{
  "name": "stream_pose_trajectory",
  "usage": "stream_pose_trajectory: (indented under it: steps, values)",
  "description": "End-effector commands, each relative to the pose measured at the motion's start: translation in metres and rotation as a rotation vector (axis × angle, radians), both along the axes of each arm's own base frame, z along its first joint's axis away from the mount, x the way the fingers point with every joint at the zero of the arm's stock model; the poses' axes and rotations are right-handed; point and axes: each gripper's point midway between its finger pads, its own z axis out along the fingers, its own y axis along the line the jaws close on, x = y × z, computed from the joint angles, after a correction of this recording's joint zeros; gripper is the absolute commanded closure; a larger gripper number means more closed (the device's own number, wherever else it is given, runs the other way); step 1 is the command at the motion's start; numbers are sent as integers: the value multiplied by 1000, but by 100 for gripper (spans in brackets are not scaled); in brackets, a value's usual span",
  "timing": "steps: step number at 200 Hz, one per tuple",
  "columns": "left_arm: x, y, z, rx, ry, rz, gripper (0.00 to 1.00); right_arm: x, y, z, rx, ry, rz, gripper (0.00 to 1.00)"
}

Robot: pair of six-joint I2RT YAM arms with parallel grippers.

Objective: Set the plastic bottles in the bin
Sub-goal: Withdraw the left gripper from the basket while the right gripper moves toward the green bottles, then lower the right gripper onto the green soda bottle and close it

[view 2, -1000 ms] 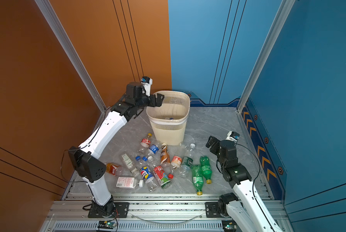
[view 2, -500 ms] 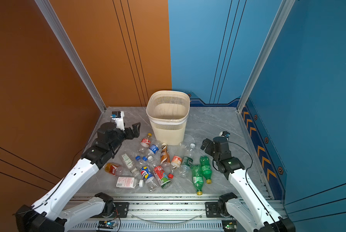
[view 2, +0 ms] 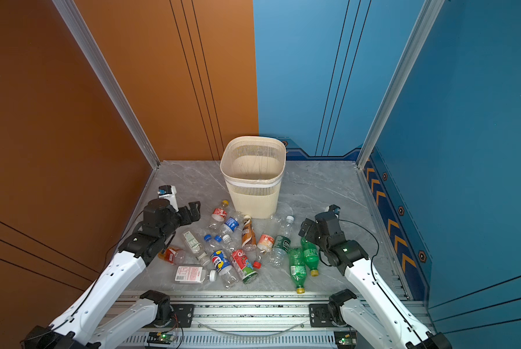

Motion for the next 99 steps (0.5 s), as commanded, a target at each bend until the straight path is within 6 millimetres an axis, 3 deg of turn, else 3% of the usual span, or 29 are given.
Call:
stream_pose_trajectory:
  steps: [1, 40, 99]
  values:
    - [3, -3, 10, -39, -17, -12, 2, -28, -14, -28, -45, 103, -50, 0]
    - [3, -1, 6, -48, -4, 0, 2, -48, -18, -53, -69, 161, -72, 1]
    - [6, 2, 0, -60, 17, 13, 2, -48, -17, -77, -114, 205, -80, 6]
